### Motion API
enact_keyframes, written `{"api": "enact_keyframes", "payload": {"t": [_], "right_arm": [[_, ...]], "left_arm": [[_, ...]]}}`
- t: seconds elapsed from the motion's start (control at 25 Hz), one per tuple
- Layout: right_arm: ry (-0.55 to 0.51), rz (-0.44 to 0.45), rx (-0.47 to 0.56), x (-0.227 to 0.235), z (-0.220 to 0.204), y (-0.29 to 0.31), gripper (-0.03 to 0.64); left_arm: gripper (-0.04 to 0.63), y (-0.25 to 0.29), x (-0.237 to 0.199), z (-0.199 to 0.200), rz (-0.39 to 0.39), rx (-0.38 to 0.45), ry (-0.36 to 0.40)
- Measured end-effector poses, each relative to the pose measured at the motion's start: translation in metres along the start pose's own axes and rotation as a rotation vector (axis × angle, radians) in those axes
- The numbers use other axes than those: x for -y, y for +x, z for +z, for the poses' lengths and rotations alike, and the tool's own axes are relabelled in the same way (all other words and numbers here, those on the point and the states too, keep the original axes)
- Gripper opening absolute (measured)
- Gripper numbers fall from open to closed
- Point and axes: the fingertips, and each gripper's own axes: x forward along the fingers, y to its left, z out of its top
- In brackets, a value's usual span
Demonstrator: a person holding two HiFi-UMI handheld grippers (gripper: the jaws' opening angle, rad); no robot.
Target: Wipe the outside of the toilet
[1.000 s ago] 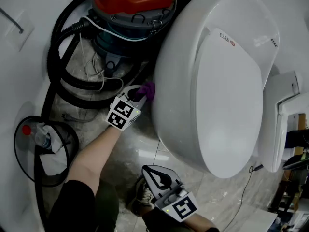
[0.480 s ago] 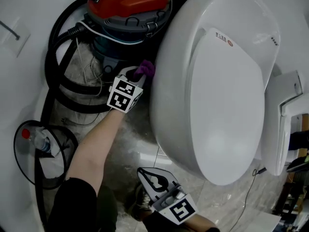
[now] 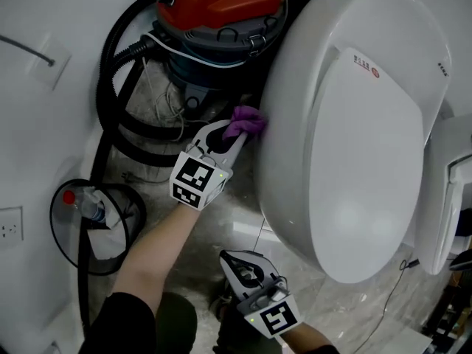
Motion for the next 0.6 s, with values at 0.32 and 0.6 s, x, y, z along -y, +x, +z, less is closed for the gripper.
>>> {"api": "enact_keyframes", "payload": {"t": [0.32, 0.6], "right_arm": [[0.087, -0.067, -0.025, -0.04, 0.057, -0.016, -0.002], [0.163, -0.122, -0.108, -0.054, 0.124, -0.055, -0.002]], "left_arm": [[0.066, -0.083, 0.047, 0.054, -0.03, -0.013, 0.064], [0.066, -0.146, 0.064, 0.1, 0.036, -0.075, -0.017]]}}
